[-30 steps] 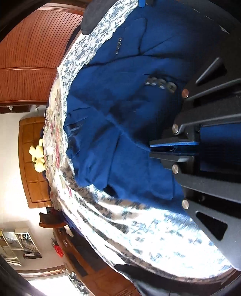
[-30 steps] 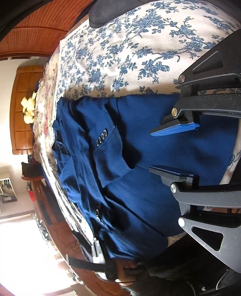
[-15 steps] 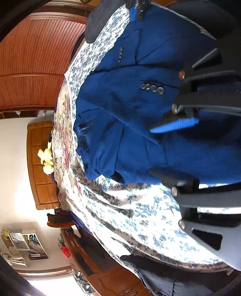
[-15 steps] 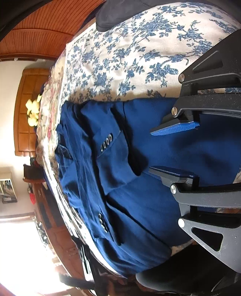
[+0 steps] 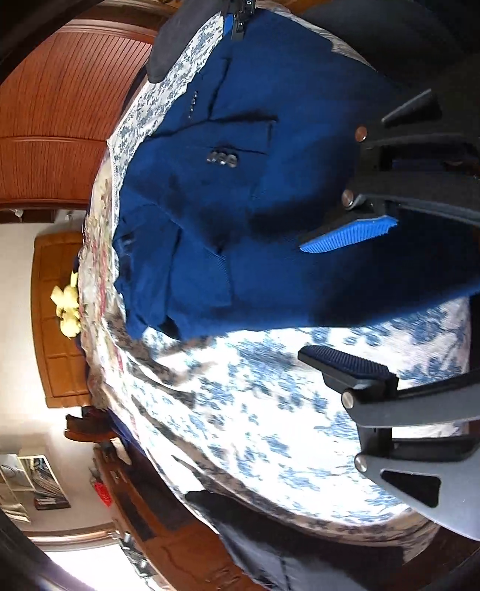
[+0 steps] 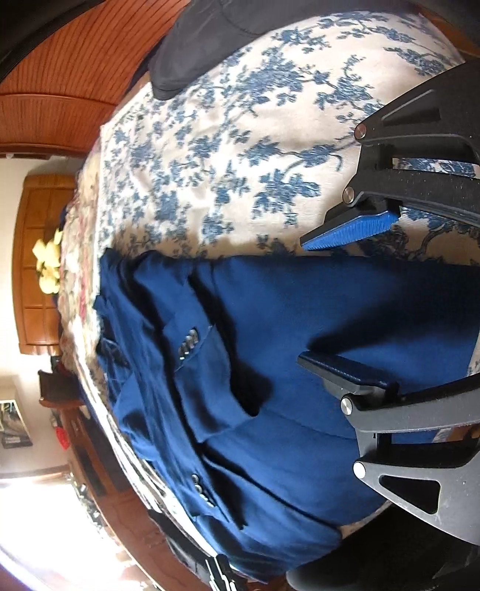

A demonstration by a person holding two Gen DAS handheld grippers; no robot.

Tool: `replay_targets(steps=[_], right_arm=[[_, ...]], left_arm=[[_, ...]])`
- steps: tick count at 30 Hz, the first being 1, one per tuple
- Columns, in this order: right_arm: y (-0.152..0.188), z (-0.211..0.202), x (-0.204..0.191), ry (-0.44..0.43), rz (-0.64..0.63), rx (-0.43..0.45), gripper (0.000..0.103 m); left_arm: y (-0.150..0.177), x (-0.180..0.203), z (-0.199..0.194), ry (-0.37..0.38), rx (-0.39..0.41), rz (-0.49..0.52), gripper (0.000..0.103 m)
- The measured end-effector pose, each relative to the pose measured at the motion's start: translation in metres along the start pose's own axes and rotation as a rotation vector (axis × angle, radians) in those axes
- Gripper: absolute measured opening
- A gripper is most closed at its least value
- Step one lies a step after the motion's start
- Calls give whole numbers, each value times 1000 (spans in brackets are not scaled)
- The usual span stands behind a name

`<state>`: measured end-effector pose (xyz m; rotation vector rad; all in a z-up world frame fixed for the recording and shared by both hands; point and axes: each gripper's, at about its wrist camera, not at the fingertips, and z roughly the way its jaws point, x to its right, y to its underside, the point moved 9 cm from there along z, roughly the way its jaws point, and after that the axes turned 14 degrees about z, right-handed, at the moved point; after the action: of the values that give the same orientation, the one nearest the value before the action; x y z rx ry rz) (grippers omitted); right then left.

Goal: Fold large clothes

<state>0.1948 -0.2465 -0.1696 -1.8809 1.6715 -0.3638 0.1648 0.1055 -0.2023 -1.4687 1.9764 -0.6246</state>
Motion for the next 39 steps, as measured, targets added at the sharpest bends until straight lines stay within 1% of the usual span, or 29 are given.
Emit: replay_targets(steps=[2,5,9,13,19,28,39], right_arm=[[2,-1,1,3,1,-3,61],[7,0,0,-15,11,-35,61],[13,-3,-12,-71,4,-70,62],[15,-9,-26,-104,-3,-67,60],[19,-11,-30,-77,-26,-65,60],[26,-9,-26,-45,-50,-63,60],[27,-5,-27,-27,-62,-74,61]], left_arm=[[7,-2,0,10,-4,-21,51],[14,-2,-1,22,-7,-37,52],[19,-1,0,36,-6,-49,52],[23,-1,-5,39,-2,-61,52],[30,7,-12,48,-5,-72,52],[34,20,-15,36,-16,-48,52],[34,20,-15,41,-9,-55,52]])
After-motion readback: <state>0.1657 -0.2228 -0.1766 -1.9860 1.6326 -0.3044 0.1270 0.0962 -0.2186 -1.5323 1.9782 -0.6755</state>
